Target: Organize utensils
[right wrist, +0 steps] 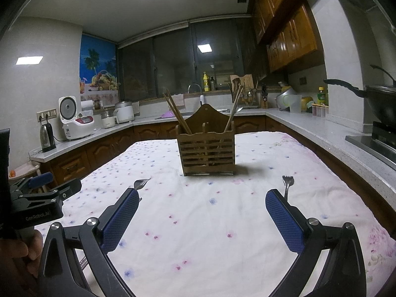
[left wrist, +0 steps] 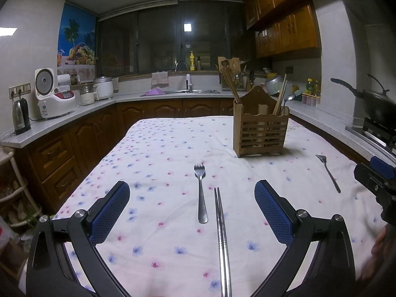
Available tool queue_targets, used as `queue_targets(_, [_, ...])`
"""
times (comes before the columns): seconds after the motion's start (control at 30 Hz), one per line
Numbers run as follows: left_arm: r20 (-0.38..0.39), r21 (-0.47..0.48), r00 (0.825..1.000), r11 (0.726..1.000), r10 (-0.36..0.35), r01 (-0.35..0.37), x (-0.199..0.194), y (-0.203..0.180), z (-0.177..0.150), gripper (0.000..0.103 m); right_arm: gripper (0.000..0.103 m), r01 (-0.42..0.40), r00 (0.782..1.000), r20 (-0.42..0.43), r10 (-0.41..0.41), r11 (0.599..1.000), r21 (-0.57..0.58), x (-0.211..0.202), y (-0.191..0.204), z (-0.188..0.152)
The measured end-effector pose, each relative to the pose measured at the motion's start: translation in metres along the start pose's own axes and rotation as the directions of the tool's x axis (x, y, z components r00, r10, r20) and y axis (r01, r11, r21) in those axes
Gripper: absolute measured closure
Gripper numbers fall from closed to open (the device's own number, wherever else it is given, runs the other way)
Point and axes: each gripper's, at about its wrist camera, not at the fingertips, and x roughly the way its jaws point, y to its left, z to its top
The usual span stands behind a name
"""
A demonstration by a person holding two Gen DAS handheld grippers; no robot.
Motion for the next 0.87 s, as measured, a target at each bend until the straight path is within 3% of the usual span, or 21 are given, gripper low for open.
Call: queue_targets(0.87, [-0.003, -0.009, 1.0, 1.0, -0.027, 0.027, 0.005, -0.0077, 0.0075, 0.0, 0.0, 0.0, 1.0, -0.023, 0.001, 1.0, 0.013, 0.0073, 0.0034, 0.0091])
